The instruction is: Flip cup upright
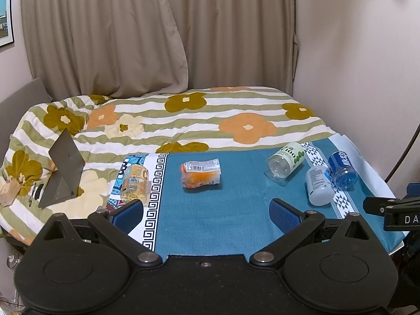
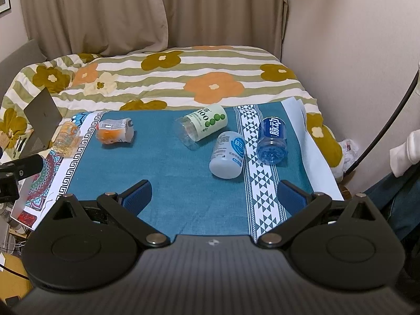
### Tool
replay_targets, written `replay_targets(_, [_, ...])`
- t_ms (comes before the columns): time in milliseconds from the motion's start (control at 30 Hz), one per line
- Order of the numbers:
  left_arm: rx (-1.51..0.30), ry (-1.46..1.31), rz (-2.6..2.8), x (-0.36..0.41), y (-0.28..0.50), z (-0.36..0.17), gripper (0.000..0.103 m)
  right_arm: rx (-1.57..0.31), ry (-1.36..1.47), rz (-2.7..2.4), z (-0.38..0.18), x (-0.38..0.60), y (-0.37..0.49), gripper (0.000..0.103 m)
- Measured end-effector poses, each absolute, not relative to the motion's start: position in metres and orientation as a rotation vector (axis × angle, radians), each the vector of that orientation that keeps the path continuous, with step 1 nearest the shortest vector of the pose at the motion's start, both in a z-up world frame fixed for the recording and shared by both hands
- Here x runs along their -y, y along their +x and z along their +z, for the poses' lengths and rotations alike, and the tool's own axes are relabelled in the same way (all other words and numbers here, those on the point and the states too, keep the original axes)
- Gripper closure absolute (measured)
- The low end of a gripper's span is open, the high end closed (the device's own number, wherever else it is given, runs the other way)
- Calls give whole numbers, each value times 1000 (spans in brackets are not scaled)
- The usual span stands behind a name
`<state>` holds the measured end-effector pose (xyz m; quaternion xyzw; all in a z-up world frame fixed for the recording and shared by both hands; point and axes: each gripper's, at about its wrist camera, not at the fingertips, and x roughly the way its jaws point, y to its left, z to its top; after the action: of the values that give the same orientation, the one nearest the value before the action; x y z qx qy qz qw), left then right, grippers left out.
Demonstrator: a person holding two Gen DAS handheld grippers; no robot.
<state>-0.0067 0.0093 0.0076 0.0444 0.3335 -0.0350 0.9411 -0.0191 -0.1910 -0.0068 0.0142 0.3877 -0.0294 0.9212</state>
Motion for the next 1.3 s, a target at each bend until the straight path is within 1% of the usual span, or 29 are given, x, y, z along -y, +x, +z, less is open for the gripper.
replay_targets(1300, [-678,83,-59,-8,-16,10,0,-799,36,-48,0,181,-23,0])
